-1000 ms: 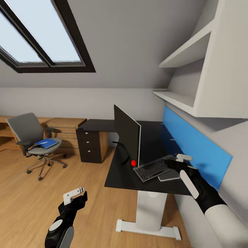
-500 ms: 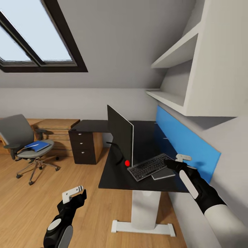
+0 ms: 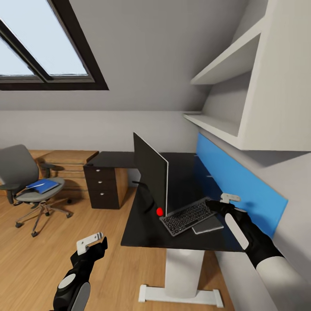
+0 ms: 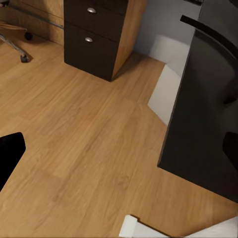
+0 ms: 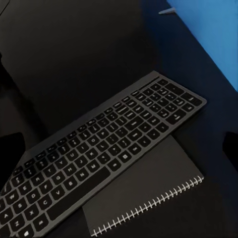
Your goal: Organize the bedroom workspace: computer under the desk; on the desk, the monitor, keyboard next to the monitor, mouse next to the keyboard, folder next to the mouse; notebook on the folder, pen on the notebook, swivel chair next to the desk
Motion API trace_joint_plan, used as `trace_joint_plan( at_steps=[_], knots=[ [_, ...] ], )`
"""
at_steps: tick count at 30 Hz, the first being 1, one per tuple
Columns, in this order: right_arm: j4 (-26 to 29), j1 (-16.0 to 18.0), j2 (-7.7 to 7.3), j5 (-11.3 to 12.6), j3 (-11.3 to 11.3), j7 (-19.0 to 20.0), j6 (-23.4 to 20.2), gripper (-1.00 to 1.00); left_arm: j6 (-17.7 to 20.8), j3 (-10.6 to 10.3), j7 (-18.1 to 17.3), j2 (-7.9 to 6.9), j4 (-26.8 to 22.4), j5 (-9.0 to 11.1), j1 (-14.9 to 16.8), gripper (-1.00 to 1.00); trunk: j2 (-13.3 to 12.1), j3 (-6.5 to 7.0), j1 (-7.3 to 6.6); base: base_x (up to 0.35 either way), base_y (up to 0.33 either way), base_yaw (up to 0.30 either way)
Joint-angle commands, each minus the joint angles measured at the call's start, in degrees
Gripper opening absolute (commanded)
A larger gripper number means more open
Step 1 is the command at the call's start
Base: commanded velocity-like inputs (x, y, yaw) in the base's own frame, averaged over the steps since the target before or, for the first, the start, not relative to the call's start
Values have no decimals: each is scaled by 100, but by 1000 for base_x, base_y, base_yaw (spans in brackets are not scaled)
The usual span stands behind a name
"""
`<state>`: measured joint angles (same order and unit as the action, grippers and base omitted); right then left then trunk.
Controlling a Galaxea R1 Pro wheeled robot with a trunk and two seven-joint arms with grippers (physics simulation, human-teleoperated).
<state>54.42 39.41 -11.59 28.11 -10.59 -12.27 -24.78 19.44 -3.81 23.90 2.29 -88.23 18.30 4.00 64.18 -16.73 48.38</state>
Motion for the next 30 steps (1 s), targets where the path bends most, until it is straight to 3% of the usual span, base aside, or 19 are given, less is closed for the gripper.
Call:
trace_joint_plan(
  at_steps=[1,14,30],
  knots=[
    [7,5,-8,57,-25,-56,-12,100,16,-9,45,-1,-7,49,4,100,5,-8,3,259,0,0],
    [-17,-3,-19,37,-19,-55,-1,100,8,-20,45,7,24,49,4,100,5,-8,3,121,0,0],
    [-91,-4,-3,46,-33,-21,1,100,4,-41,45,13,25,51,4,100,5,-8,3,213,0,0]
  ],
)
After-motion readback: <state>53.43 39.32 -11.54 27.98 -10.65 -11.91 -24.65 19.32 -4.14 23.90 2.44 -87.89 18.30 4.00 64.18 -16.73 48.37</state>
